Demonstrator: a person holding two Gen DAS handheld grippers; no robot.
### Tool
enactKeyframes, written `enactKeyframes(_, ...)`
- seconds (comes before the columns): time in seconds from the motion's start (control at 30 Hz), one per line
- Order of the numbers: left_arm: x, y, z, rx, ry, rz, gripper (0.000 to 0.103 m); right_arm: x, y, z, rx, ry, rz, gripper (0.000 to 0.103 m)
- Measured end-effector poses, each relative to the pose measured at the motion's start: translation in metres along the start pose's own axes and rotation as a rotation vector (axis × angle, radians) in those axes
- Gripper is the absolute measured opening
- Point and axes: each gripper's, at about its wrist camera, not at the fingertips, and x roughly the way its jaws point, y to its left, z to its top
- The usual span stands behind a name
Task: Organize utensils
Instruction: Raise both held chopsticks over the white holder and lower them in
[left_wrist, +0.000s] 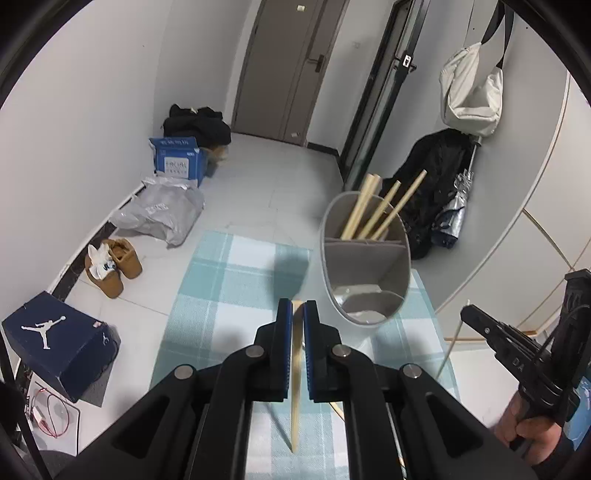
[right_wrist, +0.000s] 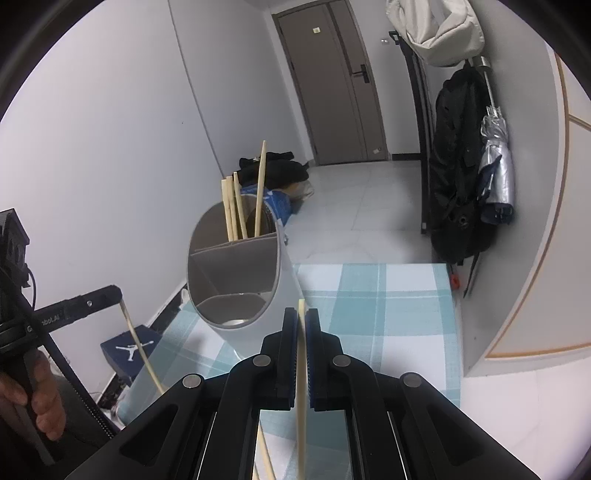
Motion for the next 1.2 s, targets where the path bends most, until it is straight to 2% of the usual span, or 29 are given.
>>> enactKeyframes(0.33,-0.017,-0.014,0.003,0.042,-0.009,0.002,0.003,-0.014,-0.001,-0.001,0.0,-0.044,-0.012,0.003)
enactKeyframes(0.53,-0.027,-0.023,0.006,0.051,-0.022,-0.02,0.003,-0.02,0.0,-0.002,-0.007,-0.06,-0.014,0.003)
enactKeyframes(0.8,-0.049,-0.039,0.026,0.074,-0.071,-0.06,0.002,-0.033,0.001,0.007,0.001,-0.096,0.002,0.003)
enactKeyframes(1.07,-0.061,-0.05,0.058,0.063,-0.12,-0.111,0.003,-0.058,0.008,0.043,-0.005,-0.177,0.021,0.003)
enactKeyframes(1.2,-0.063,-0.05,0.076,0.039,-0.141,-0.142,0.003,-0.065,0.013,0.067,-0.009,-0.191,0.041,0.003)
